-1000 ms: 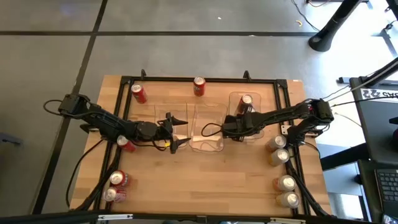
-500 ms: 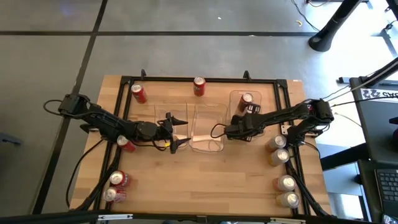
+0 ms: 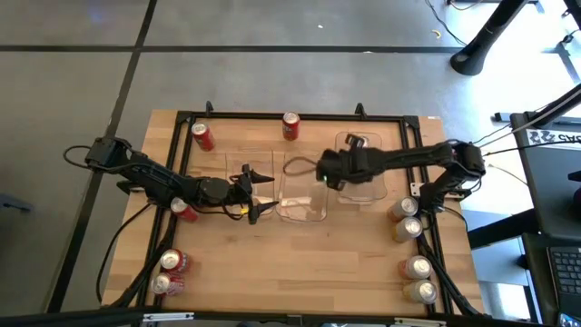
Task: Sort soda cans
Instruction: Adjust the red soda cans in the right transparent bin
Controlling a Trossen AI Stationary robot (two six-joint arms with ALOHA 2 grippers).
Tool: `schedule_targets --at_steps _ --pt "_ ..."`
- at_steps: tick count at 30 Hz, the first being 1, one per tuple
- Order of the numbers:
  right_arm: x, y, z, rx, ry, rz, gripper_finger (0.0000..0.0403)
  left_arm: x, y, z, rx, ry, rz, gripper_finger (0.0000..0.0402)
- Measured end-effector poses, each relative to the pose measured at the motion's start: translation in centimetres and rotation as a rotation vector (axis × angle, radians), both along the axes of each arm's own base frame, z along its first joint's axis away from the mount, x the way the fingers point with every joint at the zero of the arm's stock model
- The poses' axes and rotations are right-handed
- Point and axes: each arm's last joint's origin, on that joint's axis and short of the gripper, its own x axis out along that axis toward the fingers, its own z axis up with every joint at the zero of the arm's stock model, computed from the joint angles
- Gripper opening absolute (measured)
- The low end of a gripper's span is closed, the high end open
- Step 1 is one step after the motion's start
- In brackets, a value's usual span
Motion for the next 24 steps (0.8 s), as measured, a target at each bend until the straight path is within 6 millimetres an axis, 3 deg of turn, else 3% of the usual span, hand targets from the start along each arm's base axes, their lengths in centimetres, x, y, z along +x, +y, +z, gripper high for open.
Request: schedule_targets --at_steps 6,10,24 --pt "-0.4 -4.1 -0.8 0.026 0.048 -0.09 0.0007 0.0 0.0 -0.1 -0.006 0.006 0.001 0.0363" --pt "-0.9 -5.7 -1.0 0.1 0.052 -0.124 0.0007 0.0 0.0 -0.1 -0.005 0.008 0.001 0.0363" --pt "-1.1 -5.8 -2.1 0.185 0.044 -0.103 0.0007 0.0 0.0 -0.1 -0.003 0.014 0.001 0.0363"
